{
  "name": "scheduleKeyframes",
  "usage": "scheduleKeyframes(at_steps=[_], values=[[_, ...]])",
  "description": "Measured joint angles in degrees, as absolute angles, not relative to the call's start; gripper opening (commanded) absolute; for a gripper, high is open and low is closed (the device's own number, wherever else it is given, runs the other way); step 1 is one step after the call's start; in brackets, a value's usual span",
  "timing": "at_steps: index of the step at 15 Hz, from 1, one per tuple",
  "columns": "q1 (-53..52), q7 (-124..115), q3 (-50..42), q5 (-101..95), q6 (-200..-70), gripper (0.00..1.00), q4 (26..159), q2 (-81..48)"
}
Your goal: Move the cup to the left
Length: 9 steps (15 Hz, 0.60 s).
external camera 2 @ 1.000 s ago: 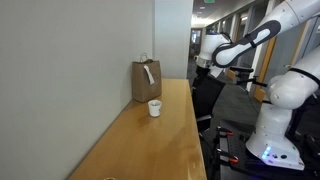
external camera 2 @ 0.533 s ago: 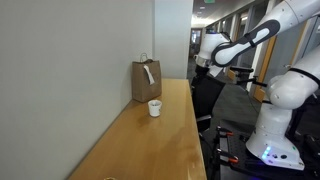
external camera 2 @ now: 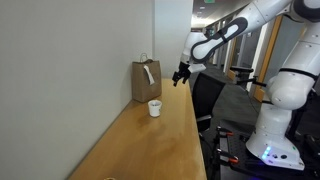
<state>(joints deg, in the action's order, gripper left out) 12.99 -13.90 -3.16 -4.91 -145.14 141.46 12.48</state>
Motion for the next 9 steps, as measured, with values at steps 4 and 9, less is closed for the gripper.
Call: scheduleKeyframes(at_steps=[4, 9], values=[[10.39, -16.9, -3.19, 3.22, -145.13, 1.0, 129.17, -1.06], [7.41, -25.64, -3.65, 5.91, -144.77, 1.0, 115.76, -14.85]])
